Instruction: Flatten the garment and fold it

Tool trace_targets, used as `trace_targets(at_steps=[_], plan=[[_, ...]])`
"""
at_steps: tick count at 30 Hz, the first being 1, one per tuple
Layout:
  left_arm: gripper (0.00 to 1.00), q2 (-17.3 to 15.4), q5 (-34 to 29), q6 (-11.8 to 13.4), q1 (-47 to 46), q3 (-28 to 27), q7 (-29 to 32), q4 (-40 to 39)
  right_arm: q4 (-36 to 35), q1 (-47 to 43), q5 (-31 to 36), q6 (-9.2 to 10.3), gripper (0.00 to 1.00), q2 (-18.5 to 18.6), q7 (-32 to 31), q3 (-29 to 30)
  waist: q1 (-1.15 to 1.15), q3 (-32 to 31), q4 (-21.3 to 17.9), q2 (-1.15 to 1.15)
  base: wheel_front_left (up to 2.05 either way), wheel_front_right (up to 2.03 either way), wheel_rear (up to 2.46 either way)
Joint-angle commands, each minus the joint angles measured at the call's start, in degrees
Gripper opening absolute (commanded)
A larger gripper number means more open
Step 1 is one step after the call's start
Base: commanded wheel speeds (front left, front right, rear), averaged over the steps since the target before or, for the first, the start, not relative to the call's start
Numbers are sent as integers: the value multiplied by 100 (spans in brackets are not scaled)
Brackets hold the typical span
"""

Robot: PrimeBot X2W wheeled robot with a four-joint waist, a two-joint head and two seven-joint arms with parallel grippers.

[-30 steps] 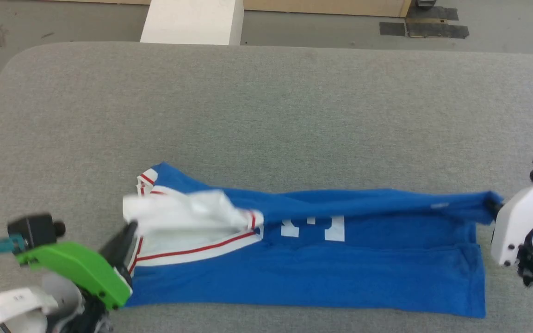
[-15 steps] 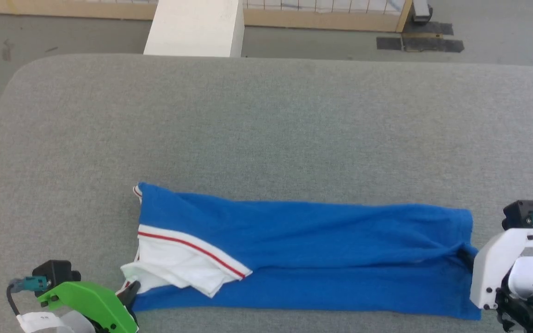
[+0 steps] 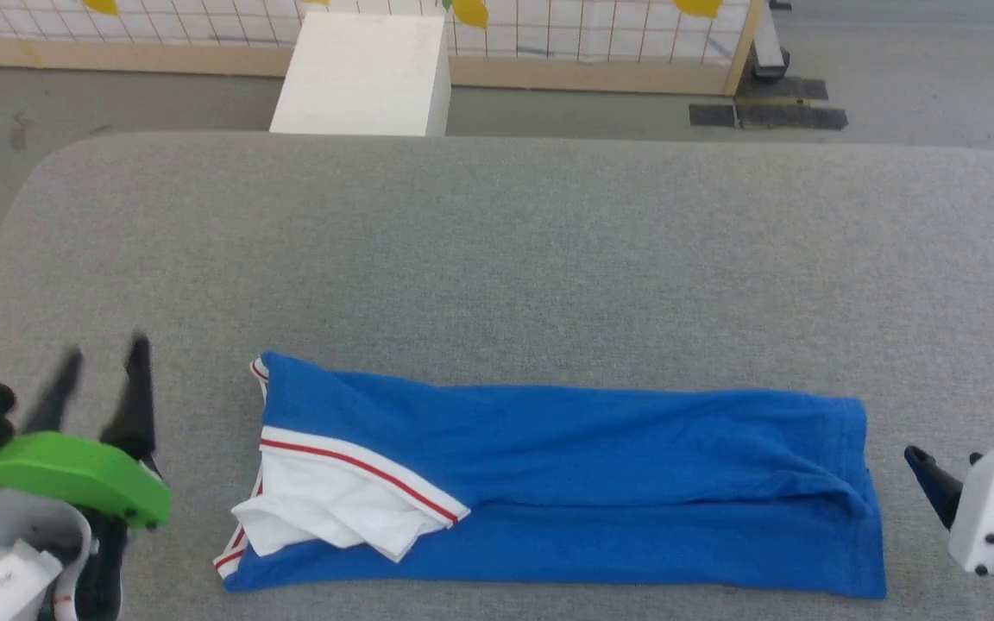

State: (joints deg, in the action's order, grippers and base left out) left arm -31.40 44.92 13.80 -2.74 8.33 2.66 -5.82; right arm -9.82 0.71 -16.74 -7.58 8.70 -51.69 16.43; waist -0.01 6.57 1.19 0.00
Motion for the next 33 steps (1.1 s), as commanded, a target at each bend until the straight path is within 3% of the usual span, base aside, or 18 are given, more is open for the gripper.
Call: trace_targets(at_steps=[1,4,6,16,17,18,19,25,33], plan=[[100,4,-276,-126,-193,-30,-520,-8,127,212,89,9,100,-3,-20,-31,1,110,-8,0,0,0,0],[100,32,-875,-297,-386,28,-1476,152,524,475,267,9,100,-15,-61,-197,1,267,24,0,0,0,0],[100,68,-1240,-364,-466,88,-1679,283,804,601,356,9,100,-43,-104,-330,1,356,52,0,0,0,0],[100,614,-2344,-776,-537,-270,-1764,228,1810,809,511,9,100,-29,-195,-716,1,583,121,0,0,0,0],[100,673,-2361,-823,-516,-325,-1765,237,1858,817,491,9,52,-36,-216,-705,1,586,117,0,0,0,0],[100,718,-2395,-890,-491,-379,-1765,262,1894,836,474,9,38,-28,-203,-705,1,586,110,0,0,0,0],[100,759,-2416,-939,-478,-426,-1765,270,1922,848,458,9,0,-14,-194,-703,1,582,103,0,0,0,0],[100,979,-2440,-1310,-441,-620,-1765,446,2015,978,404,9,0,235,-112,-282,1,569,69,0,0,0,0],[100,1207,-2454,-1657,-451,-804,-1766,713,2076,1079,1045,9,0,622,-52,737,1,528,26,0,0,0,0]])
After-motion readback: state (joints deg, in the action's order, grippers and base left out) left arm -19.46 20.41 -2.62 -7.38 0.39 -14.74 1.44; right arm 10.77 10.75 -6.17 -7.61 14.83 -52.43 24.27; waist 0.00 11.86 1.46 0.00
